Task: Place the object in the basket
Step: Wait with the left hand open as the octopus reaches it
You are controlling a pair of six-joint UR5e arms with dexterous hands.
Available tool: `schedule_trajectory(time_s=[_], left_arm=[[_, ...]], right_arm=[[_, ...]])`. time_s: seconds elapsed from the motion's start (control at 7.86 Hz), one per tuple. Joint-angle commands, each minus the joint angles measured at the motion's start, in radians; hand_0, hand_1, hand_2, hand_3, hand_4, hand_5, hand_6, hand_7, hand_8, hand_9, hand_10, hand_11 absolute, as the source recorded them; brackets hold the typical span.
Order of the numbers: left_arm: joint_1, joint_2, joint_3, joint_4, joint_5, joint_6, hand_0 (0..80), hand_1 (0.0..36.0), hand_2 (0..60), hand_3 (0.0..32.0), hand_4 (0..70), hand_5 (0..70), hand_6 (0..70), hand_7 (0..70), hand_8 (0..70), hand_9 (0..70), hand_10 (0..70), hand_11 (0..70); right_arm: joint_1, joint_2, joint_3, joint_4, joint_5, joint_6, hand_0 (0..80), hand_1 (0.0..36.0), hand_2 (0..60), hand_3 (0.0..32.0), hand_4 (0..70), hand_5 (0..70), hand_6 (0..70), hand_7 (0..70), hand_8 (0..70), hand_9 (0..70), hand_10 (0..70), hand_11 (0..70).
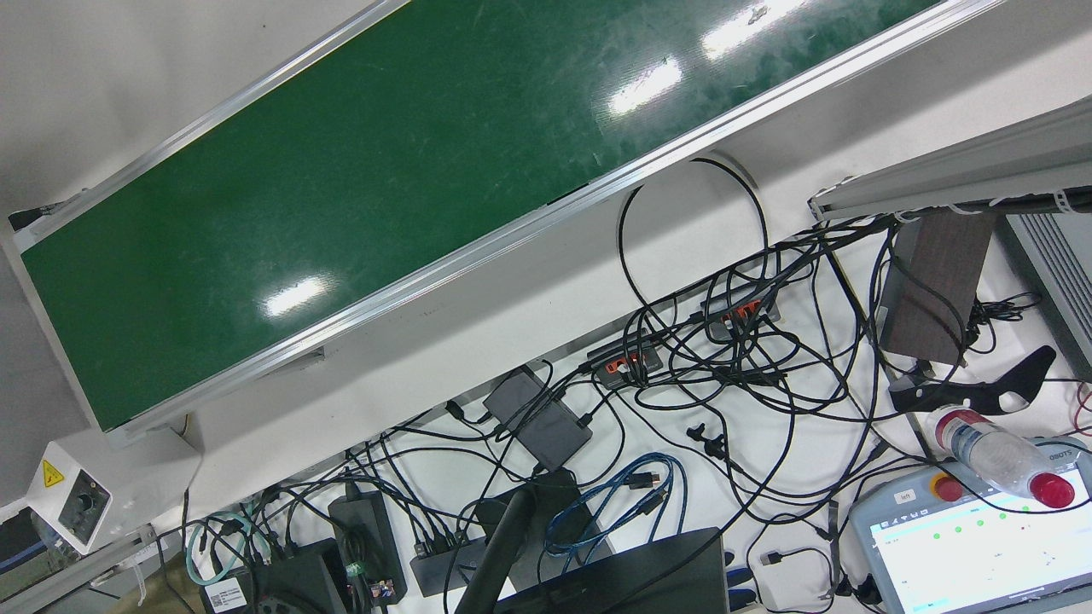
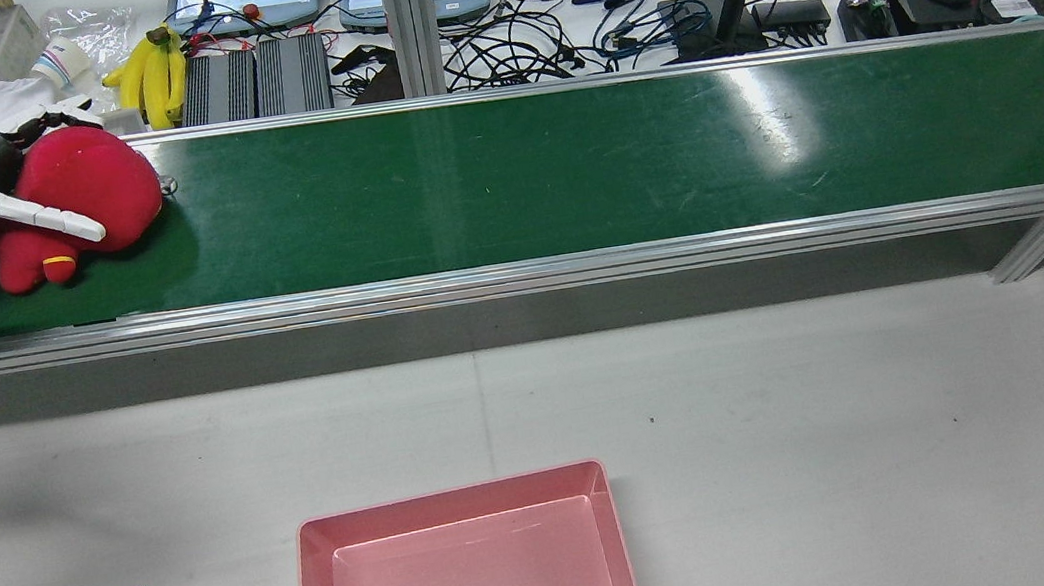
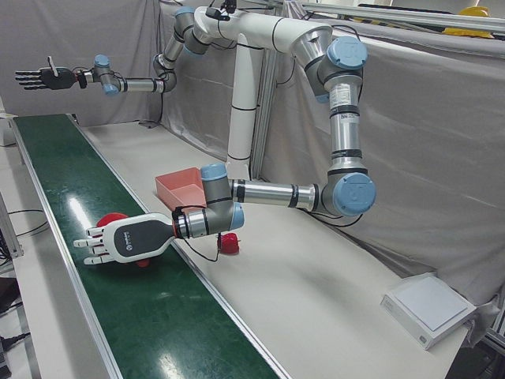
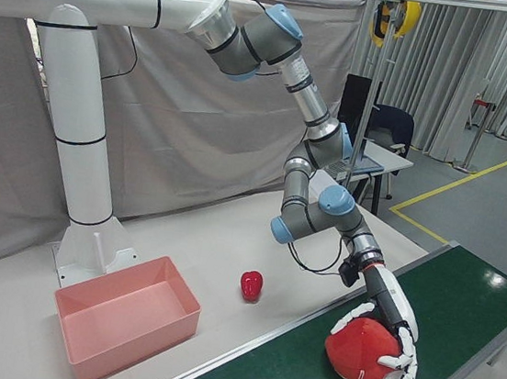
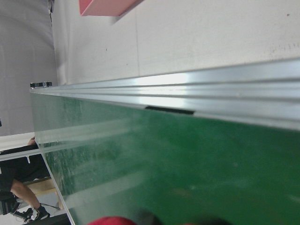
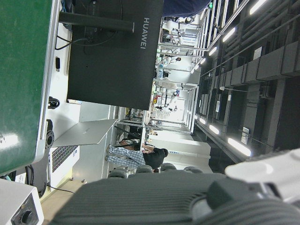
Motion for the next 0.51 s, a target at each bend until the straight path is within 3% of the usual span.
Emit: schedule_trajectory(time_s=[0.0,0.13,0.38], left_arm=[[-0.005,0.0,-0.006,0.029,0.003,0.0,64.8,32.0,43.3,0.0,30.0,70.0,18.0,37.0,37.8,54.2,29.4,44.5],[-0.005,-0.008,-0.038,0.062,0.012,-0.004,63.8,31.7,43.7,0.0,28.6,70.0,17.4,36.2,36.9,53.1,28.3,43.1],[0.005,0.004,-0.153,0.115,0.017,-0.03,60.9,32.0,51.8,0.0,28.4,70.0,17.3,36.7,36.9,53.3,28.6,43.4]], right_arm=[[0.0,0.0,0.0,0.0,0.0,0.0,0.0,0.0,0.0,0.0,0.0,0.0,0.0,0.0,0.0,0.0,0.0,0.0],[-0.002,0.0,0.0,0.0,0.0,0.0,0.0,0.0,0.0,0.0,0.0,0.0,0.0,0.0,0.0,0.0,0.0,0.0],[0.0,0.0,0.0,0.0,0.0,0.0,0.0,0.0,0.0,0.0,0.0,0.0,0.0,0.0,0.0,0.0,0.0,0.0]])
